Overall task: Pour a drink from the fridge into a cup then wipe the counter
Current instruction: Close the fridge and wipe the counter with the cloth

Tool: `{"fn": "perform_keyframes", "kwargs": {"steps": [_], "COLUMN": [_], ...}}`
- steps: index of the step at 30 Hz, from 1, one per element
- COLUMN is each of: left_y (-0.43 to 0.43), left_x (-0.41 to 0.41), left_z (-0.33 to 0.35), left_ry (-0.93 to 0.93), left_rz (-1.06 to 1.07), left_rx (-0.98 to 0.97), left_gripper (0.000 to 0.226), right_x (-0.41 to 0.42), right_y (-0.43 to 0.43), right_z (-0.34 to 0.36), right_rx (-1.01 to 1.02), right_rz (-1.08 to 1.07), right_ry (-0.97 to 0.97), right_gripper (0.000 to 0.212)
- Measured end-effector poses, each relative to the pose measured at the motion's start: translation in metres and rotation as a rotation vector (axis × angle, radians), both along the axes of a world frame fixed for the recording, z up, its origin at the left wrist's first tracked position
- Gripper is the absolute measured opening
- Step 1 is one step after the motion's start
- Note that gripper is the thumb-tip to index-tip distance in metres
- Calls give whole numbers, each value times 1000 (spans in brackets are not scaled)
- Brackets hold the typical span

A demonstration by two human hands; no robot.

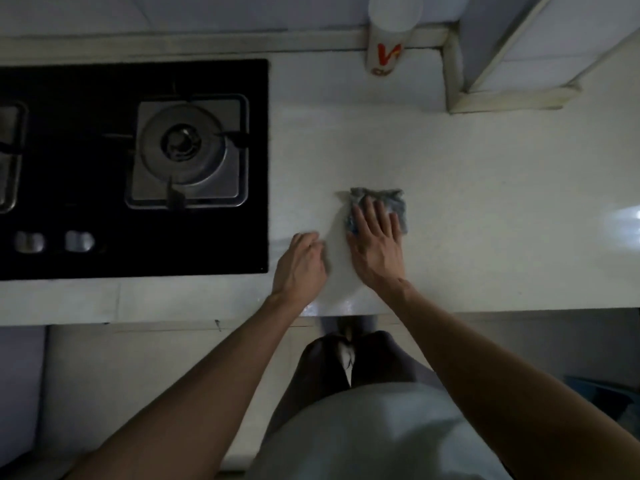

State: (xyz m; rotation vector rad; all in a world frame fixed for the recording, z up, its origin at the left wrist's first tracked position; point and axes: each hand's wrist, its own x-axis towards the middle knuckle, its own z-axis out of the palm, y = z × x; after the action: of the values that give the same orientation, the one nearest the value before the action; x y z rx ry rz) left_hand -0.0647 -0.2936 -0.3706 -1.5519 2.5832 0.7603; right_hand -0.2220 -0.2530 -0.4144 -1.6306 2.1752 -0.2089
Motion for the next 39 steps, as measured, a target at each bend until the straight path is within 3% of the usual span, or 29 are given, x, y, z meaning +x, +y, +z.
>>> {"fn": "perform_keyframes", "kwargs": {"steps": [9,14,21,27,30,39], "left_y": [12,18,31,59,69,110], "left_x": [19,17,4,-43,-95,-250], "left_z": [-24,-17,-12,-12,-14,-19], "left_ry": [-85,-134,-447,-486,-397,-363], "left_rz": [-54,-105,-298,-439,-417,-396], "left_rx": [36,-103,-172,-201,-191,-110], "left_gripper": [34,40,50,51,55,61], "right_x": [77,70,42,-25,-79,-218], "right_y": [57,60,76,111,129,196], "right_z": [8,9,3,0,-2,-2], "right_rx": [89,103,75,-23,-35,-3], "right_rz": [204,264,407,403,358,134], "right_ry": [30,61,78,112,112,156], "right_gripper": [63,62,59,58,57,57]}}
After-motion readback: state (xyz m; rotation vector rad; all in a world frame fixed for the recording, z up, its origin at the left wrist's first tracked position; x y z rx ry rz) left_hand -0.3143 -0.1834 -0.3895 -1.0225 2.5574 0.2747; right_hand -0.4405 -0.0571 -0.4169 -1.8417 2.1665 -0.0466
